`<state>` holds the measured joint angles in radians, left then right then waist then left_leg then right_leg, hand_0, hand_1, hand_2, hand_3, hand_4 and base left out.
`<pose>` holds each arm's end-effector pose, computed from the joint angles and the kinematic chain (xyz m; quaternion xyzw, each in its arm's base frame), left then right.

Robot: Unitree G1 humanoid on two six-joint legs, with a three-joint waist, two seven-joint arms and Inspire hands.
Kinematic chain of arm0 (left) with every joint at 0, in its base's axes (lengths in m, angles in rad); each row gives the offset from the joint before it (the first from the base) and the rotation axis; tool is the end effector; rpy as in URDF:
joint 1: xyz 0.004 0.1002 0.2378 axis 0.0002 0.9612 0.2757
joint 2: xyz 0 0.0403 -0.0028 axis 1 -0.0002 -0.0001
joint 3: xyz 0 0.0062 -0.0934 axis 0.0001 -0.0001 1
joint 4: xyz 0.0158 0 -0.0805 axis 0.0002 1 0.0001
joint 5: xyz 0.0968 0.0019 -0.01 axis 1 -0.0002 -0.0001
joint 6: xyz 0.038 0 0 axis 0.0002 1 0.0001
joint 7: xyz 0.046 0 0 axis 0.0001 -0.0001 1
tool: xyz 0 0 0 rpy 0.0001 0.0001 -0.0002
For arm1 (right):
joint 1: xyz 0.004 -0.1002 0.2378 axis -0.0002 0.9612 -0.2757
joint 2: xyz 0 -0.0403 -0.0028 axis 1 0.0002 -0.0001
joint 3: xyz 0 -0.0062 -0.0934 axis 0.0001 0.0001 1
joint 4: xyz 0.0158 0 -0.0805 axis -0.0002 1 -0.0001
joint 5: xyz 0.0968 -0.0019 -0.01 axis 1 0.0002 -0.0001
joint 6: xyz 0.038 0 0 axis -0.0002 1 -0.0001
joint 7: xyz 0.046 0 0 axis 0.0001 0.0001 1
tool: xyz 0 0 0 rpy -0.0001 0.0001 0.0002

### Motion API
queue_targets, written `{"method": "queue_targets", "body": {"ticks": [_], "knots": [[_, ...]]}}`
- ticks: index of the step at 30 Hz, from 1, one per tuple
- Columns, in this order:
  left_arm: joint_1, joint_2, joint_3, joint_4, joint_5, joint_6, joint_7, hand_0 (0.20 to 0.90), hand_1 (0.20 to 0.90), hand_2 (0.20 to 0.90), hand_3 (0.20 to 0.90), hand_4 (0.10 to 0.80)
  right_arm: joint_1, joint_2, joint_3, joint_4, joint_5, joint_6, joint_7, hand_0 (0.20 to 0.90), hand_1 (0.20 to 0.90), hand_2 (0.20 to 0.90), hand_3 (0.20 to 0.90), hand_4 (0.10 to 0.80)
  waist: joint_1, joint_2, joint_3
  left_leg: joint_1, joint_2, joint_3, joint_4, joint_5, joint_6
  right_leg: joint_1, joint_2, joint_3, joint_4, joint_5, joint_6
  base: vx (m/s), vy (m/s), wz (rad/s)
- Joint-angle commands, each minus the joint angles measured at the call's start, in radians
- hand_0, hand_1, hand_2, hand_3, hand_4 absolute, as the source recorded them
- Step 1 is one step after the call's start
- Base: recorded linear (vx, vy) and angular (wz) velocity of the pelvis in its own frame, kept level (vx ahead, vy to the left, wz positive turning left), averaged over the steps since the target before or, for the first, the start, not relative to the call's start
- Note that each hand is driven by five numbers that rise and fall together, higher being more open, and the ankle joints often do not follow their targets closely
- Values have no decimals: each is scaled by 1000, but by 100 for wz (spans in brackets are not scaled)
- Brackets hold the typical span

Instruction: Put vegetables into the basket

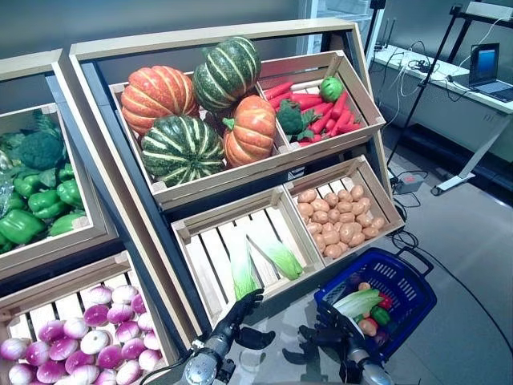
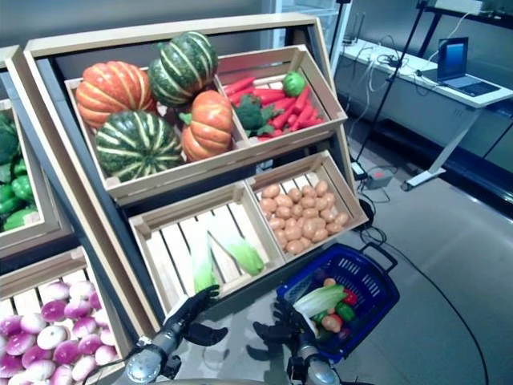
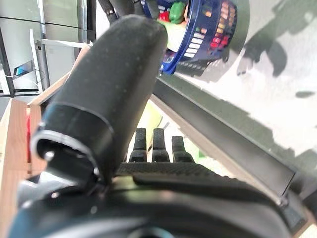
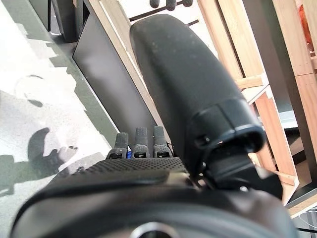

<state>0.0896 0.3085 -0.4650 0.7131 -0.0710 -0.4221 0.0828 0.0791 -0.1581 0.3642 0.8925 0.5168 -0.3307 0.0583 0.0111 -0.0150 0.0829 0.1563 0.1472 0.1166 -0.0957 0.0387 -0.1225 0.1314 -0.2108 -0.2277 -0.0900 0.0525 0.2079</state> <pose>0.1170 0.1719 -0.0638 0.1515 0.2150 -0.1394 0.9547 0.1032 -0.1609 -0.0855 0.0954 0.3348 0.0140 0.9373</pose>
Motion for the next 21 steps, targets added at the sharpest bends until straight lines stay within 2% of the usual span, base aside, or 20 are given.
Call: {"method": "queue_targets", "body": {"ticks": [1,3,7,12,14,18,21], "knots": [[-168,41,9,-113,20,-170,87,900,900,900,900,800,-115,-10,8,-88,13,-69,1,900,900,900,900,800,-14,-2,35,14,-34,24,8,-67,42,20,21,17,3,-2,-49,0,0,0],[-176,70,30,-168,52,-190,152,900,900,900,900,800,-111,-19,-2,-105,28,-68,-3,900,900,900,900,800,-14,-1,39,16,-34,24,8,-67,43,23,23,16,3,-2,-51,0,0,0],[-189,98,82,-244,52,-175,244,900,900,900,900,800,-88,-22,-12,-169,36,-79,-4,900,900,900,900,800,-18,-1,39,19,-36,23,8,-68,44,26,24,17,3,-2,-51,36,5,0],[-203,100,160,-300,52,-144,310,900,900,900,900,800,-57,-23,-18,-249,25,-74,-17,900,900,900,900,800,-26,-1,39,17,-36,27,8,-64,43,23,23,21,3,2,-52,56,10,-1],[-220,91,201,-319,60,-97,353,900,900,900,900,800,-39,-23,-19,-284,20,-73,-17,900,900,900,900,800,-34,-3,40,16,-34,32,8,-60,43,20,22,24,4,3,-53,73,20,-1],[-262,89,226,-312,65,-25,416,900,900,900,900,800,-33,-30,0,-335,29,-51,-26,900,900,900,900,800,-47,-3,60,3,-21,36,41,-55,43,-12,15,36,76,-26,-60,28,34,-3],[-308,84,227,-278,80,-6,466,900,900,900,900,800,-36,-42,11,-352,40,-46,-28,900,900,900,900,800,-55,-1,91,-36,-12,20,101,-62,42,-57,10,52,154,-52,-67,-4,37,-14]]}}
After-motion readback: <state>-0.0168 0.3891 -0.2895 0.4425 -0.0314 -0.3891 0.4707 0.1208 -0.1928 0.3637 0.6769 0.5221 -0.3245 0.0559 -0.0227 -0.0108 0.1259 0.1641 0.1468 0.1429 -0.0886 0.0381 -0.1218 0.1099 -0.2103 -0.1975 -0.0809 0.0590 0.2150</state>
